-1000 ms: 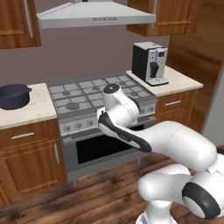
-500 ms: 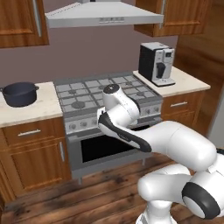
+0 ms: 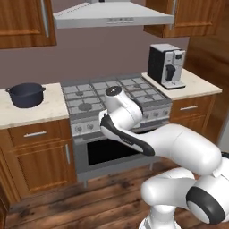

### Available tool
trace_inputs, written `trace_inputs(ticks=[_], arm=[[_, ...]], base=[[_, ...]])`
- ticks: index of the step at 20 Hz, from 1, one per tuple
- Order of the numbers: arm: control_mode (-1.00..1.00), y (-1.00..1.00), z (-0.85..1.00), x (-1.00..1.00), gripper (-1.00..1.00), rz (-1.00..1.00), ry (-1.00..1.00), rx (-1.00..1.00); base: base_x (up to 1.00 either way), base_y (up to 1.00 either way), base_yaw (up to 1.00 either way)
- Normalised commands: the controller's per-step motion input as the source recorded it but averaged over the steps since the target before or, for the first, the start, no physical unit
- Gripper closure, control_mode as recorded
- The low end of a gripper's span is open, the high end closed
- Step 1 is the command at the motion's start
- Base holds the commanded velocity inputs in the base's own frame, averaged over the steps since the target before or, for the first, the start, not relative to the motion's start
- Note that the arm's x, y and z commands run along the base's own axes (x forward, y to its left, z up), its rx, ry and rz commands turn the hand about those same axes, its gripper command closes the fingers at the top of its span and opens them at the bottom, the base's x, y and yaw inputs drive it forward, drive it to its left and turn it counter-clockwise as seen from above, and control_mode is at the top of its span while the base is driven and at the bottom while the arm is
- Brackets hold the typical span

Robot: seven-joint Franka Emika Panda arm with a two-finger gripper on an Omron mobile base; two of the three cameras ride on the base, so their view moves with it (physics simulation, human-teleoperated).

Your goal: Turn on the sink faucet. Then move the eggplant from the counter to the sink. Turn off the sink. Move the vegetable from the sink to the pot next to the stove. Finally move the pot to the front left burner.

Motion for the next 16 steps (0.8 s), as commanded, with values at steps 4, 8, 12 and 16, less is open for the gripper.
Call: trace_inputs(ticks=[4, 8, 12, 16], arm=[[1.00, 0.00, 0.00, 0.00, 1.00, 0.00, 0.00, 0.00], [1.00, 0.00, 0.00, 0.00, 1.00, 0.00, 0.00, 0.00], [1.00, 0.00, 0.00, 0.00, 1.00, 0.00, 0.00, 0.00], [1.00, 0.00, 0.00, 0.00, 1.00, 0.00, 0.00, 0.00]], base=[[0.55, -0.03, 0.05], [0.62, -0.01, 0.05], [0.50, 0.00, 0.04], [0.50, 0.00, 0.06]])
